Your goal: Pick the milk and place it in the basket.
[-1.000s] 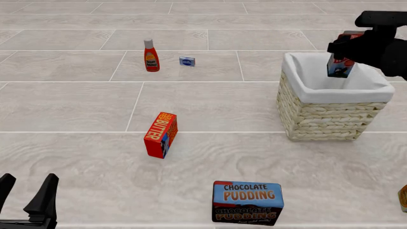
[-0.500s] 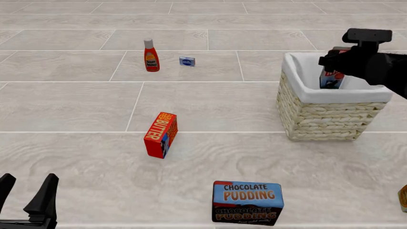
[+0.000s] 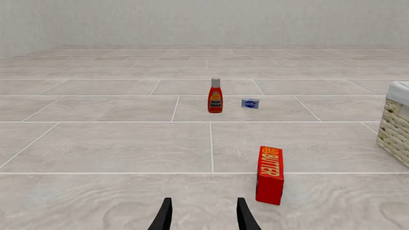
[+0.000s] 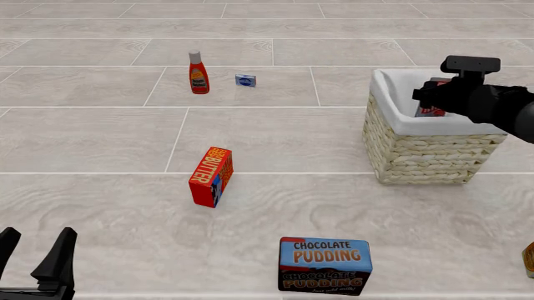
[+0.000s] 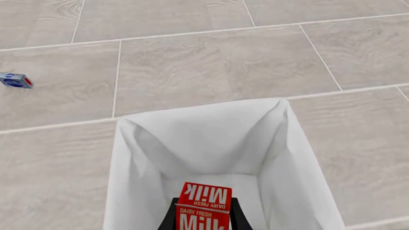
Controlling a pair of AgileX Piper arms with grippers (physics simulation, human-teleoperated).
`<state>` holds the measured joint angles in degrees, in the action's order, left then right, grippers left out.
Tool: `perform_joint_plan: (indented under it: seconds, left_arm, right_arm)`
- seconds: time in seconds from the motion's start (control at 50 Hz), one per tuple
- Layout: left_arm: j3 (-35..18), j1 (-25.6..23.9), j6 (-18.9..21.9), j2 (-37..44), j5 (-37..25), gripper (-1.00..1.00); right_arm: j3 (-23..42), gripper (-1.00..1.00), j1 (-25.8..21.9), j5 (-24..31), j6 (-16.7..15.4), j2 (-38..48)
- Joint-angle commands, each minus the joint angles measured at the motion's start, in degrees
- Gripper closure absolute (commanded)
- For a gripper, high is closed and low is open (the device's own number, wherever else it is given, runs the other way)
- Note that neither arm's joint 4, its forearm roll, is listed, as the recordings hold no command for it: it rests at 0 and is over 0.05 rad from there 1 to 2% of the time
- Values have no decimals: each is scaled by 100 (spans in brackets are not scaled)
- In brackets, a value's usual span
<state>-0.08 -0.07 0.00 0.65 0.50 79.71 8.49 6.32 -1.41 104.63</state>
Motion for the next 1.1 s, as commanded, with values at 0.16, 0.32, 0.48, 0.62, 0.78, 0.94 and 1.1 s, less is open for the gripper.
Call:
perform_joint_plan:
  seconds: [0.16,0.32,0.48,0.62,0.78,0.94,1.1]
  left_arm:
    - [0,0,0,1,0,-100]
    - [0,0,1,-1,0,-100]
    - [0,0,0,2,0,-100]
    - [0,0,-1,-2,0,-100]
    - [0,1,2,1,0,-100]
    - [0,1,0,1,0,-100]
    - [0,1,0,1,0,-100]
  right_arm:
    - [93,100,73,-124,61,169]
    - [121,100,75,-83,62,171]
    - [111,-100,69,-31,15,77]
    - [97,-100,80,-13,31,6]
    - [57,-100,85,-6,37,-94]
    - [-107,-100,54,-25,63,-413]
    - [-285,-100,-6,-78,92,-698]
